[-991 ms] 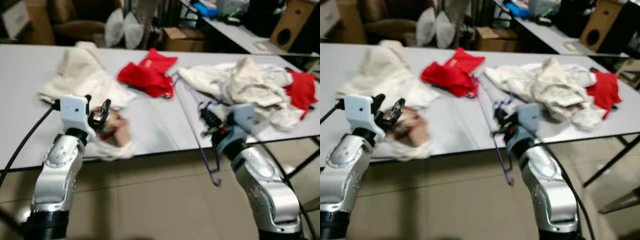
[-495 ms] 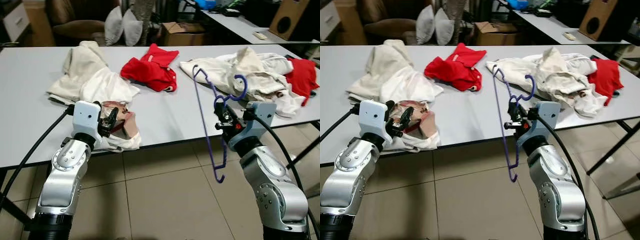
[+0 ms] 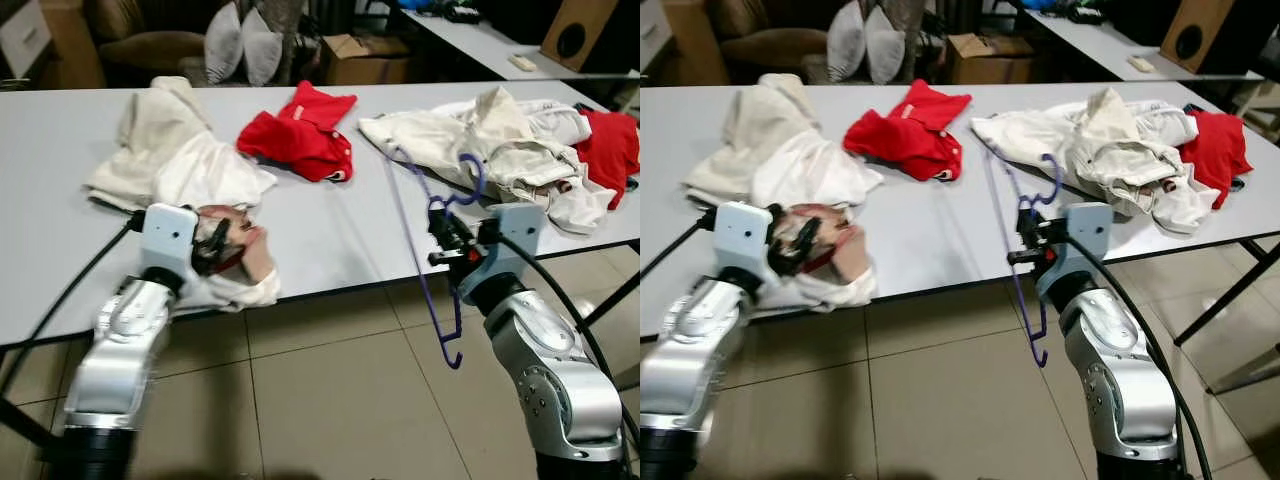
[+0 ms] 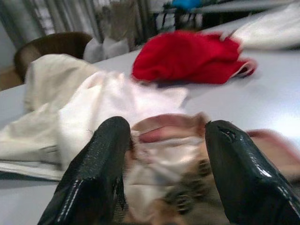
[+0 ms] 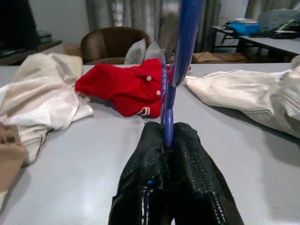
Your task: Hang hanger
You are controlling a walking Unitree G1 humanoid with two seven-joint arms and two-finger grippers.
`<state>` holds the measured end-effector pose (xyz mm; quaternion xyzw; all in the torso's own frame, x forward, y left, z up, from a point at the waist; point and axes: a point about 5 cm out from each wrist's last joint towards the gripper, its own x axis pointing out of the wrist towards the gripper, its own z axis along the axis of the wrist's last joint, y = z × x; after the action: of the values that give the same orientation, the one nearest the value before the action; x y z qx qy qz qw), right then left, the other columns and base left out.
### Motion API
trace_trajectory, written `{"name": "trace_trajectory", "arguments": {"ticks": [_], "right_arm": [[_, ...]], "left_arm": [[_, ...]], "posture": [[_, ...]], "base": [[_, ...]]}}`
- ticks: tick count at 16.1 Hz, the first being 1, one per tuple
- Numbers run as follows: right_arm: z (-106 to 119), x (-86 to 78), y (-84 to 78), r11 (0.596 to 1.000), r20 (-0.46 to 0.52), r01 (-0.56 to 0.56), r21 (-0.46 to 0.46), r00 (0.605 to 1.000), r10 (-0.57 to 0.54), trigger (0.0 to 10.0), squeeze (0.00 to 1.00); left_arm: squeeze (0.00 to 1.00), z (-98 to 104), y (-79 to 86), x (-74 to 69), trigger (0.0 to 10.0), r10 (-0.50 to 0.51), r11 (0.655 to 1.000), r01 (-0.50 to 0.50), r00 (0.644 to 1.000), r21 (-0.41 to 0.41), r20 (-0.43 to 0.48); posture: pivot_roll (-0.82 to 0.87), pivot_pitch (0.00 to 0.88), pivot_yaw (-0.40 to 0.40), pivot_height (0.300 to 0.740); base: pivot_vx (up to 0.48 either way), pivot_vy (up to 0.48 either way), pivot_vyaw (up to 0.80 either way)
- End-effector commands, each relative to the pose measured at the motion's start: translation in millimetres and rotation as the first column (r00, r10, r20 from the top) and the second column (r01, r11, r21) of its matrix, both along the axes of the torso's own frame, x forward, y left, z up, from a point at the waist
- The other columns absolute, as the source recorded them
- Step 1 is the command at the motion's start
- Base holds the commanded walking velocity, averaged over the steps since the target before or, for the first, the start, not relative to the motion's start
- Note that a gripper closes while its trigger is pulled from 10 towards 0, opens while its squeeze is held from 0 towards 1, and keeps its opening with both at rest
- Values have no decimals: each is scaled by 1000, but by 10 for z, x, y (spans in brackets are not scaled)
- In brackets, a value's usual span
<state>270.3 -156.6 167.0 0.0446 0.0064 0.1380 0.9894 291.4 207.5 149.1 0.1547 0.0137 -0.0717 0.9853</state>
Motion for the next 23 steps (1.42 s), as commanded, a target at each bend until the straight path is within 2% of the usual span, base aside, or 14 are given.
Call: {"name": "trace_trajectory", "arguments": {"ticks": [1, 6, 7, 8, 10, 11, 12, 13, 14, 16, 20, 21, 22, 23], "right_arm": [[39, 33, -46, 999, 22, 11, -33, 1000, -10, 10000, 0], [31, 46, -84, 999, 17, -31, -35, 999, 31, 10000, 0], [28, 44, -82, 999, 16, -41, -33, 999, 41, 10000, 0], [28, 41, -78, 998, 15, -48, -30, 999, 49, 10000, 0], [28, 30, -63, 997, 15, -71, -29, 997, 71, 10000, 0], [21, 19, -43, 994, 12, -102, -40, 995, 103, 10000, 0], [16, 4, -13, 988, 10, -144, -59, 989, 145, 10000, 0], [16, 4, -13, 988, 10, -144, -59, 989, 145, 10000, 0], [11, -7, 7, 983, 10, -168, -72, 986, 169, 10000, 0], [-9, -24, 32, 980, 8, -184, -79, 983, 185, 10000, 0], [-20, -29, 56, 977, 9, -195, -86, 981, 196, 10000, 0], [-16, -30, 57, 977, 13, -195, -88, 980, 197, 10000, 0], [-18, -38, 53, 977, 15, -194, -89, 981, 196, 10000, 0], [-21, -43, 48, 977, 15, -191, -92, 981, 193, 10000, 0]], "left_arm": [[0, -38, 14, -17, 10000, -24, 999, 25, 999, 45, -23], [0, 11, 220, -52, 10000, -23, 986, 32, 998, 164, -59], [0, 70, 235, -87, 10000, -84, 994, 88, 995, 69, -61], [0, 103, 231, -108, 10000, -122, 992, 123, 991, 22, -54], [0, 158, 204, -174, 10000, -229, 973, 229, 972, -8, -49], [0, 176, 188, -263, 10000, -342, 938, 346, 935, 26, -88], [0, 157, 227, -353, 10000, -419, 887, 445, 887, 120, -191], [0, 157, 227, -353, 10000, -419, 887, 445, 887, 120, -191], [0, 102, 304, -414, 10000, -426, 837, 498, 853, 226, -303], [0, 40, 407, -482, 10000, -407, 782, 545, 814, 302, -414], [0, -9, 440, -418, 10000, -361, 769, 524, 829, 367, -427], [0, -39, 416, -408, 7961, -371, 757, 538, 822, 372, -432], [0, -59, 400, -422, 1333, -386, 742, 560, 807, 370, -447], [0, -68, 400, -429, 0, -391, 741, 566, 801, 362, -453]], "posture": [[-136, 0, -72, 740], [-131, 0, -80, 740], [-131, 0, -81, 740], [-131, 0, -81, 740], [-128, 0, -84, 740], [-124, 0, -85, 740], [-123, 0, -84, 740], [-123, 0, -84, 740], [-122, 0, -81, 740], [-119, 0, -78, 740], [-124, 0, -71, 740], [-126, 0, -69, 740], [-126, 0, -69, 740], [-126, 0, -69, 740]], "base": [[0, 0, 0], [0, 0, 0], [0, 0, 0], [0, 0, 0], [0, 0, 0], [0, 0, 0], [0, 0, 0], [0, 0, 0], [0, 0, 0], [0, 0, 0], [0, 0, 0], [0, 0, 0], [0, 0, 0], [0, 0, 0]]}}
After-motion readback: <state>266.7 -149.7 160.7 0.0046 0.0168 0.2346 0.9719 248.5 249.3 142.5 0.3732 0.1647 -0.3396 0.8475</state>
